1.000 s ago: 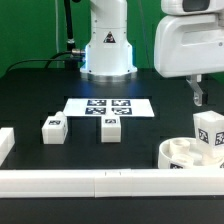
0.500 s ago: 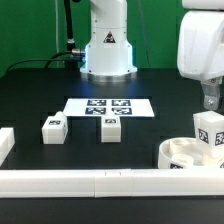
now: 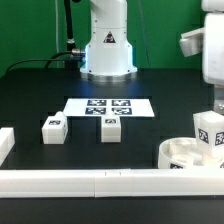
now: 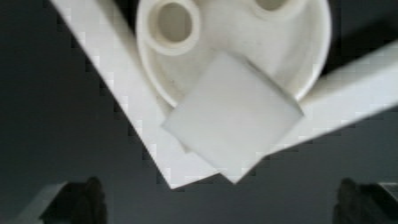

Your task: Assemble stool

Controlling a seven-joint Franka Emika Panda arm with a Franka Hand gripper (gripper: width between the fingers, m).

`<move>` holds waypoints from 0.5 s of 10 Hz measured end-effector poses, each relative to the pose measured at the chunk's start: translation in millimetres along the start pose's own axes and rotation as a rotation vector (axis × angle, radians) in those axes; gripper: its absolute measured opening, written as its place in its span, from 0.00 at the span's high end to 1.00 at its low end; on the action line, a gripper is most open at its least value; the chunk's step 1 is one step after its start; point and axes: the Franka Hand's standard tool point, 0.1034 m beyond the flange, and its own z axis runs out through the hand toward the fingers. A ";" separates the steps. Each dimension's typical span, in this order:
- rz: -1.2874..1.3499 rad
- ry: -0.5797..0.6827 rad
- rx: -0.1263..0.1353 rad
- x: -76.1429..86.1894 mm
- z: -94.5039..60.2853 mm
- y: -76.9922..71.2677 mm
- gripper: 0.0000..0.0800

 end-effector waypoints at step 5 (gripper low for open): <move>-0.362 -0.023 -0.011 -7.7 3.2 2.3 0.19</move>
Offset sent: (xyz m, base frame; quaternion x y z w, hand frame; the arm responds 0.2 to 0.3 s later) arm 0.0000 0.0000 0.0000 0.0000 0.0000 -0.1938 0.9810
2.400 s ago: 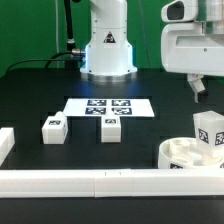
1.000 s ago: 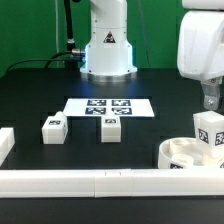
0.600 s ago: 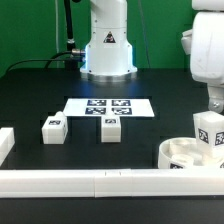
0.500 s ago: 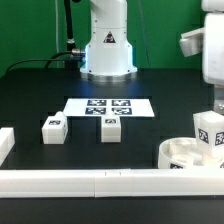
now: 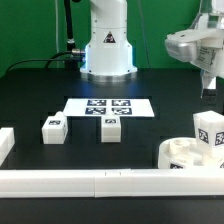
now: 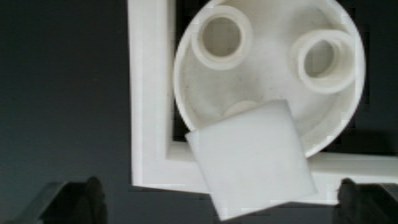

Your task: Assemble stool

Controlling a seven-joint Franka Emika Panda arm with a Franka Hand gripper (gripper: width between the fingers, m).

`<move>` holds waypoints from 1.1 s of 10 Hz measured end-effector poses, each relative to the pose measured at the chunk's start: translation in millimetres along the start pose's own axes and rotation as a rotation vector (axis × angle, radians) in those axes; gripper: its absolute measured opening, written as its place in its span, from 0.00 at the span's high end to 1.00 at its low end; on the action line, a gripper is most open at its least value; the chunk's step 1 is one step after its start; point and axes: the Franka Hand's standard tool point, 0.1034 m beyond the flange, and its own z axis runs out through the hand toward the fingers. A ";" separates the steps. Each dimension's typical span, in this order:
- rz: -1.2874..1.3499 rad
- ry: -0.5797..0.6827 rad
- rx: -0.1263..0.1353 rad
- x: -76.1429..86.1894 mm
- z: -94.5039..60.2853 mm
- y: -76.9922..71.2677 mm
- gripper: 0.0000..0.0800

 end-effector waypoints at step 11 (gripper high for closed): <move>-0.194 -0.027 0.027 -0.4 26.2 -9.4 0.58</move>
Offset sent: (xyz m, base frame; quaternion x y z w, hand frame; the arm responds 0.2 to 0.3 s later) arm -0.0036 0.0127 -0.0199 0.0056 0.0167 -0.0273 0.9995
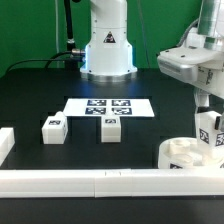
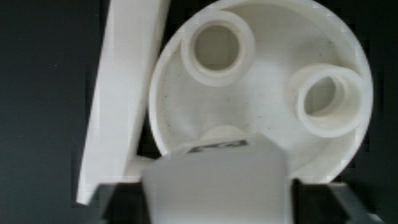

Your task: Assemble stool

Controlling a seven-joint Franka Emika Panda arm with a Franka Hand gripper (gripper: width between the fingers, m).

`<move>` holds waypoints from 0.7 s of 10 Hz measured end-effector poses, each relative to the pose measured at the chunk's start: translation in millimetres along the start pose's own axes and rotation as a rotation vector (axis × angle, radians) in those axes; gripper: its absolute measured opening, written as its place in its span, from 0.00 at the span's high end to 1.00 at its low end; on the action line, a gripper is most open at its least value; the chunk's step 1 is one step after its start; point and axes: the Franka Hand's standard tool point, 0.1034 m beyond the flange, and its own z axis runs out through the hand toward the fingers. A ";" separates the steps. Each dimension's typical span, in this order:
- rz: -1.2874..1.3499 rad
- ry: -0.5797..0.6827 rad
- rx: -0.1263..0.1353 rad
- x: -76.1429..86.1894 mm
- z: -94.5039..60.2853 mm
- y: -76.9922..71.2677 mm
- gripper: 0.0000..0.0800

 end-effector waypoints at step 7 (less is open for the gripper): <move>0.565 -0.019 0.080 1.0 0.6 -3.2 0.58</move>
Offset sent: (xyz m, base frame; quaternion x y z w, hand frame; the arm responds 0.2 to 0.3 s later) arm 0.0000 0.0000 0.0000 0.0000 0.0000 0.0650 0.9979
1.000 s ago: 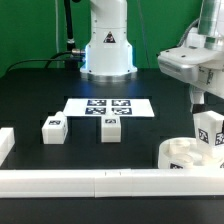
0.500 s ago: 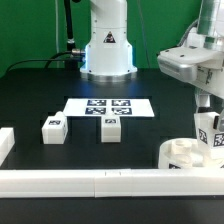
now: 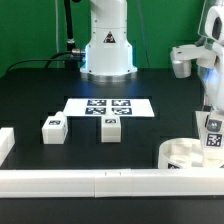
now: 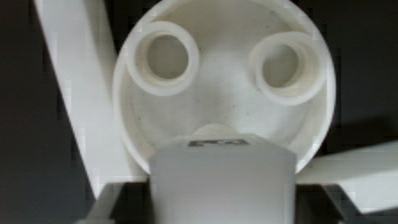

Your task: Assemble stool

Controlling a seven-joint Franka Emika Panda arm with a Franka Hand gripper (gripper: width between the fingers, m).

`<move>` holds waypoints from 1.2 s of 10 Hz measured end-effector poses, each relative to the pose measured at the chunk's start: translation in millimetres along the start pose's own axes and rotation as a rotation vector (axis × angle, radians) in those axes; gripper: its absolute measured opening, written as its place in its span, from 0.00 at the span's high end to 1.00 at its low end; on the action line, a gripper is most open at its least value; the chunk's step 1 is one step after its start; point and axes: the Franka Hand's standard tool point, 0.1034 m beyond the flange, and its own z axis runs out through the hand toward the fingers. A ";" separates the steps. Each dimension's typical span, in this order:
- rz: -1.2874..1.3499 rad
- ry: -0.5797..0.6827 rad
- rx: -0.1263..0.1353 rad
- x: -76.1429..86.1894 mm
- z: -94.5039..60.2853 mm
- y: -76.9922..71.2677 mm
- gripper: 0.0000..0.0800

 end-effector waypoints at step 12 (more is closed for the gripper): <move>1.153 0.036 0.083 5.1 1.4 -6.8 0.58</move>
Offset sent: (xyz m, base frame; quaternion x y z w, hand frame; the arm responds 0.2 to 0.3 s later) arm 0.0000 0.0000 0.0000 0.0000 0.0000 0.1296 0.9916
